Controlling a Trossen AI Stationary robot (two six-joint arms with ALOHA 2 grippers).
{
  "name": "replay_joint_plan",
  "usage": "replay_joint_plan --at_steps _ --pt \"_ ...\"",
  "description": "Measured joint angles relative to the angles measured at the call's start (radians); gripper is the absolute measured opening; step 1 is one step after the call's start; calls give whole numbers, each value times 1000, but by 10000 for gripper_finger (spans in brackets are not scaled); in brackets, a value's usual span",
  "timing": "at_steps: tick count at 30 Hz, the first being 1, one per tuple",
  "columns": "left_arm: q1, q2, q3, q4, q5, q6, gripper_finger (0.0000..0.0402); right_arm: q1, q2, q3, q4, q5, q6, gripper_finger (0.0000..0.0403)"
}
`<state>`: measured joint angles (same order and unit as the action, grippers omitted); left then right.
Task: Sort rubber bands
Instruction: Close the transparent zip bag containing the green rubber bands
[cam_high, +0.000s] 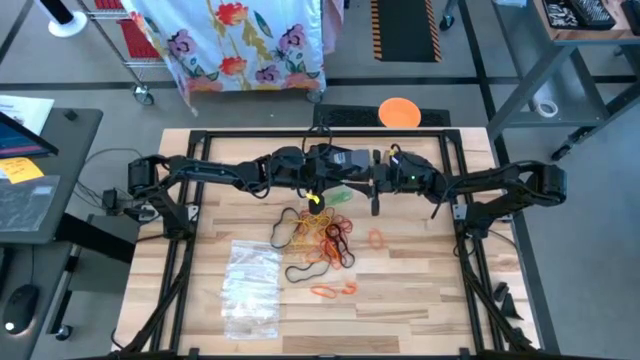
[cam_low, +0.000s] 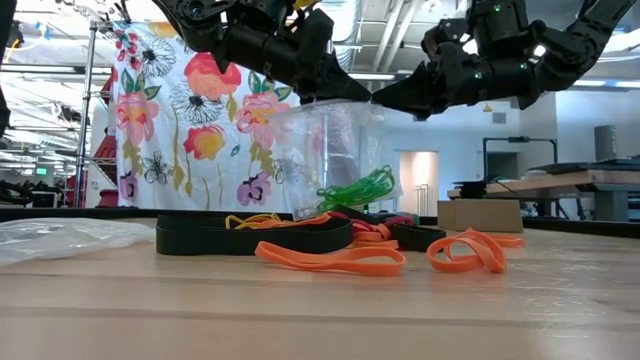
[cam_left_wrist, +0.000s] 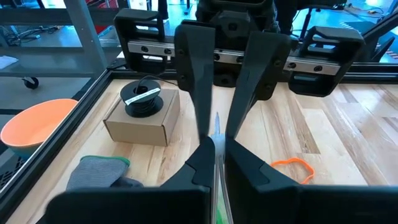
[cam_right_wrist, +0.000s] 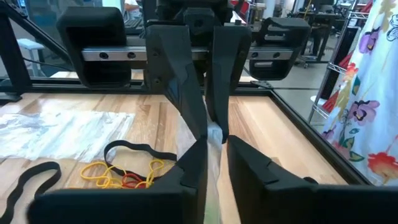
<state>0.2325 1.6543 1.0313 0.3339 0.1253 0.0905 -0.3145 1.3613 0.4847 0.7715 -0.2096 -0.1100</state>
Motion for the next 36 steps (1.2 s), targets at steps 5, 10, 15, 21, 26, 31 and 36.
replay_joint_plan --at_steps 5,10,15,21,26,31,36 --pt "0 0 0 -1 0 -1 11 0 0 0 13 0 -12 14" --pt "0 0 0 -1 0 -5 11 0 0 0 19 0 -28 4" --pt "0 0 0 -1 0 -5 12 0 0 0 19 0 -29 2" --pt "0 0 1 -2 0 -5 57 0 0 0 28 0 -29 1" --pt "0 0 1 -1 -8 -5 89 0 0 0 26 0 -29 1" --pt "0 0 1 25 -9 -5 94 0 0 0 24 0 -29 0" --pt "0 0 1 18 -9 -1 95 0 0 0 23 0 -29 0"
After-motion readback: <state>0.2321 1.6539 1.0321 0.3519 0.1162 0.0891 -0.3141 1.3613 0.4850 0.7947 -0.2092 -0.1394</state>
